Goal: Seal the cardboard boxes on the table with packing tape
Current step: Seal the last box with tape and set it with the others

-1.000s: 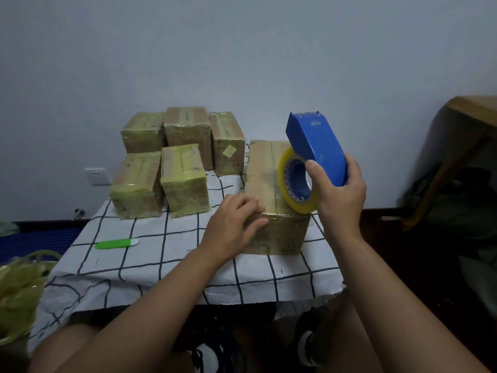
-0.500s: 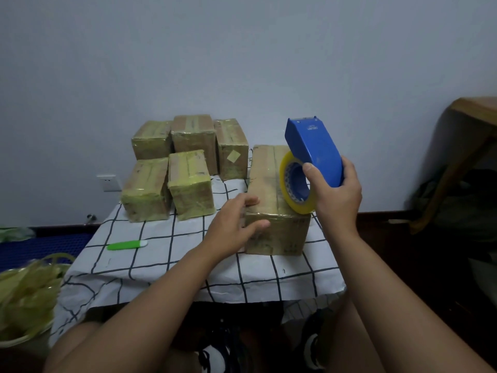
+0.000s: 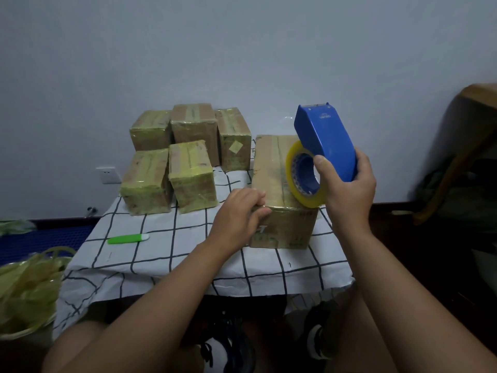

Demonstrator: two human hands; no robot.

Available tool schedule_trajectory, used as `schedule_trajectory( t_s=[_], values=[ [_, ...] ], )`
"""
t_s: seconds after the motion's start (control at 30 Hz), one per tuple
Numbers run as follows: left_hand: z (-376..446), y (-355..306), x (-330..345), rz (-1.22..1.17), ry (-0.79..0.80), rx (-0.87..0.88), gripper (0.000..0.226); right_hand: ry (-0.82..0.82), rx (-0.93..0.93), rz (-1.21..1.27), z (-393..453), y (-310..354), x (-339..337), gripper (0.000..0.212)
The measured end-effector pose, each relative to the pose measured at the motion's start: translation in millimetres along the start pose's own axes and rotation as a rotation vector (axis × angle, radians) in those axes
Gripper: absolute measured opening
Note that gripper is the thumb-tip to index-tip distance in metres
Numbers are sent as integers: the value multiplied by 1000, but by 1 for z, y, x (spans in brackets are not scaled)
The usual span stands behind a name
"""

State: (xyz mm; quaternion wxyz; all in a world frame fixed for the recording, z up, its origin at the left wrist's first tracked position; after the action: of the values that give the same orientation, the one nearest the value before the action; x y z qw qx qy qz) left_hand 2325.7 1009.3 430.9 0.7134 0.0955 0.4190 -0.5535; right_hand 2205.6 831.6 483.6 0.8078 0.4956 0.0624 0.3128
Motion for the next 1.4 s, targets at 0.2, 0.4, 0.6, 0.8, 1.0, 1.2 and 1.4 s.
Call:
schedule_trajectory(
  t_s=[0.2, 0.4, 0.6, 0.8, 1.0, 1.2, 1.4],
  values=[
    [-4, 10, 1, -154, 50, -78, 29, 5, -3, -5, 0, 1, 1, 50],
    [-4, 11, 2, -169, 88, -103, 29, 11, 2, -7, 0, 1, 2, 53],
    [-5, 16, 1, -204, 122, -144, 28, 6, -2, -18, -1, 0, 1, 53],
    [-1, 28, -2, -281, 112, -157, 13, 2, -10, -15, -1, 0, 0, 49],
    [-5, 25, -3, -212, 110, -96, 40, -4, -22, 1, -2, -2, -1, 51],
    [-7, 27, 1, -284, 160, -127, 26, -6, -24, 17, -1, -1, -1, 55],
    [-12, 26, 4, -378, 188, -229, 21, -10, -20, 10, -1, -1, 0, 51]
  ],
)
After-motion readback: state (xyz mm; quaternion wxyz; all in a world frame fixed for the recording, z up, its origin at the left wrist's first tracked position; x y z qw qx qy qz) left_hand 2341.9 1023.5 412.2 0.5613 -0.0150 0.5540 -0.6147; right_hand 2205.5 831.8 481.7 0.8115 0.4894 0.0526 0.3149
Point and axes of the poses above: each hand's wrist, its own z-axis towards the middle knuckle, its own x-axis out of the palm, y = z × x, the point moved 9 cm from there along z, towards the middle knuckle, and after that the axes turned 10 degrees about z, right-handed, at the moved point
